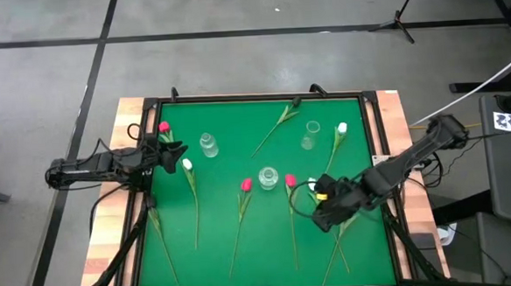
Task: Sort flowers into vase by color
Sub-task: Put the right red tulip into the right transparent vase
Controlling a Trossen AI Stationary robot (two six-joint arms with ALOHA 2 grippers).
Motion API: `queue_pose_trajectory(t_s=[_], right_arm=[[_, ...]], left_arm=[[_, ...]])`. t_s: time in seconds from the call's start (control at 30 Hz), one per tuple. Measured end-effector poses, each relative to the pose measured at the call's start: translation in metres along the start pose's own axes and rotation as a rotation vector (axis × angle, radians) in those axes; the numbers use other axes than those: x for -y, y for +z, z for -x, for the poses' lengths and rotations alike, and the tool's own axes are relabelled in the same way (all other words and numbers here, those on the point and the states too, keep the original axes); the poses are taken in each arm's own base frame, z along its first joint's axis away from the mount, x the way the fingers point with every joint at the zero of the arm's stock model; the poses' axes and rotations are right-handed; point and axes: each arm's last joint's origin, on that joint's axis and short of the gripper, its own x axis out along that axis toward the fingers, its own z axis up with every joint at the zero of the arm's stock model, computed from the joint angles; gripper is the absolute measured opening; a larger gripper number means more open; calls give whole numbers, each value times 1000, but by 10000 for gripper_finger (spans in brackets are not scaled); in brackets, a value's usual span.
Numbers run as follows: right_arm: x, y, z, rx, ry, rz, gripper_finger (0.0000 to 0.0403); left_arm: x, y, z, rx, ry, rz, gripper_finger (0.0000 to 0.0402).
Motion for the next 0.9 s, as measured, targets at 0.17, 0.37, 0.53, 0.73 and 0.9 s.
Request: queue_pose_trajectory(t_s=[0.17, 0.37, 0.53, 0.73, 0.9], right_arm=[[-14, 2, -24, 10, 17, 46, 209], [-27, 8, -44, 79, 62, 79, 216], [-25, 17, -54, 97, 28, 82, 270], [-9, 39, -66, 109, -83, -28, 335], [3, 55, -79, 84, -160, -80, 337]], left_arm=[[-2, -2, 0, -14, 14, -15, 230], [-2, -2, 0, -16, 16, -26, 230], [-2, -2, 0, -16, 16, -27, 230], [-4, -4, 0, -34, 33, -40, 230], [-5, -5, 0, -45, 45, -49, 230]])
